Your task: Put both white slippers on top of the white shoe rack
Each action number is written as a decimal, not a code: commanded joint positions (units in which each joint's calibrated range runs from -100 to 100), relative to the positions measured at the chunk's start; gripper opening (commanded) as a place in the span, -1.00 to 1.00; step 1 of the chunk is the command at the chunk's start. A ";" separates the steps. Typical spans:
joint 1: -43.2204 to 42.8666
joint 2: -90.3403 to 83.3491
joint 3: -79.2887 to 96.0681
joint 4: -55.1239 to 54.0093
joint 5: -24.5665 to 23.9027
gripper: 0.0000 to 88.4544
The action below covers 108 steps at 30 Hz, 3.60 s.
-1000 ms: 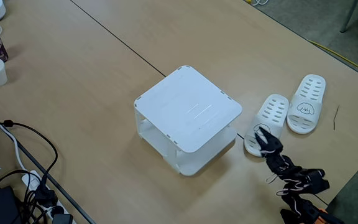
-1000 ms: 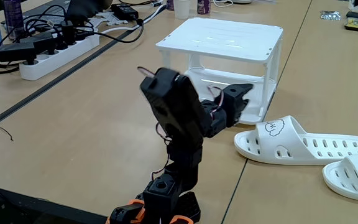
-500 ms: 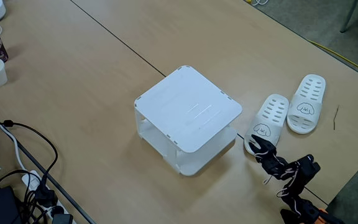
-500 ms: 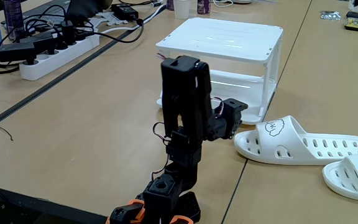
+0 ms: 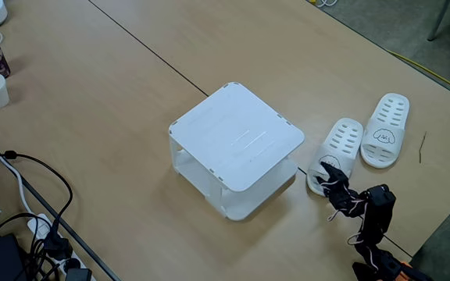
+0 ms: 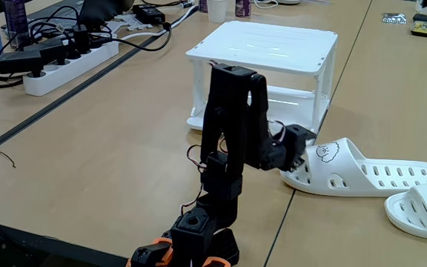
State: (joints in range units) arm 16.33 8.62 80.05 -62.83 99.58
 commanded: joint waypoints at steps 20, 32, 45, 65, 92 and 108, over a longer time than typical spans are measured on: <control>12.86 1.35 -8.74 -1.45 0.42 -0.44; 12.21 -0.75 -7.66 -1.45 0.42 -0.78; 8.26 -12.70 -7.84 -1.36 0.42 -0.98; 2.34 -33.65 -59.80 61.02 0.42 -0.98; -30.89 -19.26 -82.99 73.10 0.42 -0.98; -36.48 -4.87 -95.25 73.19 0.42 -0.98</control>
State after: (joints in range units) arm -19.85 4.08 -8.81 10.56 99.58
